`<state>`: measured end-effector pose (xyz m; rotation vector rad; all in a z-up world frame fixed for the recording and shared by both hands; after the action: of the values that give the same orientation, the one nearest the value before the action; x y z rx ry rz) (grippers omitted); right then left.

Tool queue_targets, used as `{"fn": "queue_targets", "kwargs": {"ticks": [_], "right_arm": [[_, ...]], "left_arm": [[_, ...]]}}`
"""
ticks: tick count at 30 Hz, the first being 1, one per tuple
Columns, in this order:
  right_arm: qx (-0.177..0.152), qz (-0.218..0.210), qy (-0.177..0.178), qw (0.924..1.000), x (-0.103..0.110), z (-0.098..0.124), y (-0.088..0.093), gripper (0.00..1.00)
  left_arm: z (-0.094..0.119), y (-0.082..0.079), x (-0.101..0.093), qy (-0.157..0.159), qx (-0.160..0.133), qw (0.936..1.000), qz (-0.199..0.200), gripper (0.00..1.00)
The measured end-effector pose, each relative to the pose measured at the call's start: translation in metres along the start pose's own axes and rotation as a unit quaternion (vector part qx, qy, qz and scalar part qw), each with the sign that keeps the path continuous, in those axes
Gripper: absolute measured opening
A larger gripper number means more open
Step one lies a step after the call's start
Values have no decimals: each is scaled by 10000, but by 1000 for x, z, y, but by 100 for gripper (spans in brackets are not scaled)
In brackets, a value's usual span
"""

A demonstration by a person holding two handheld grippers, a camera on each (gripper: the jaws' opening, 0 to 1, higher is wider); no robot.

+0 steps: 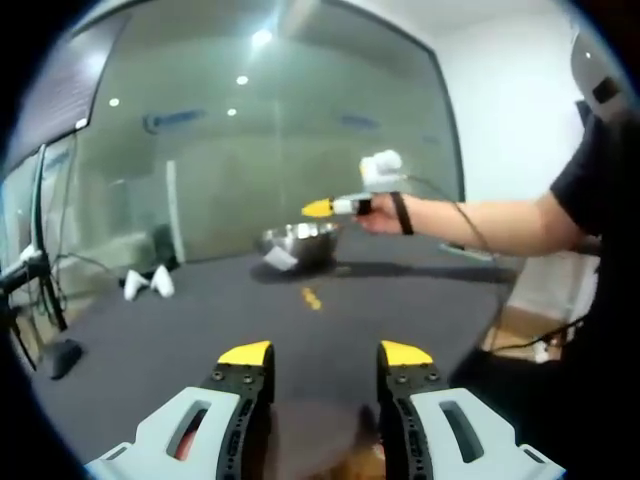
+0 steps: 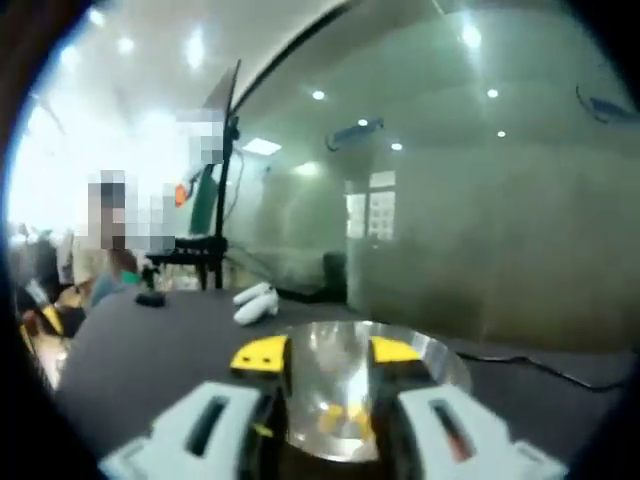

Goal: Pick up the QQ candy scattered on the table and place it into the stainless steel bowl on the table

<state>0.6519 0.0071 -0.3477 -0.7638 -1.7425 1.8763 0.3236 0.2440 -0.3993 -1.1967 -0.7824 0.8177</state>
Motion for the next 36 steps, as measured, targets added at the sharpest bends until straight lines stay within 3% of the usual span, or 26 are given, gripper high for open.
{"fn": "queue_targets", "kwargs": {"ticks": [7, 16, 30, 36], "right_arm": [[64, -180, 95, 9998, -5, 4, 5, 26], [58, -259, 65, 9996, 8, 19, 3, 26], [-316, -209, -531, 9979, 49, 76, -5, 24], [-185, -58, -883, 9959, 57, 90, 15, 24]], "left_arm": [[-2, -2, -2, 56, -31, 10000, -22, 42], [-4, -4, -5, 101, -43, 9999, -53, 42], [-9, -4, -9, 177, -38, 9998, -74, 42], [-11, -5, -11, 201, -57, 9997, -83, 42]]}}
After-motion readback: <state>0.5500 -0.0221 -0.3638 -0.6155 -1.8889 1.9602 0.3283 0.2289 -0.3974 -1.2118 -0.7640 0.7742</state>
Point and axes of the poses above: the point that each gripper's makers call its tool centre point, and the gripper's own axes: z roughly backward along the fingers, x roughly to its left, y roughly out of its underside, the point moved 8 cm from there along z, roughly backward along the fingers, and after that the axes turned 2 degrees about -y, right-handed, at the moved point
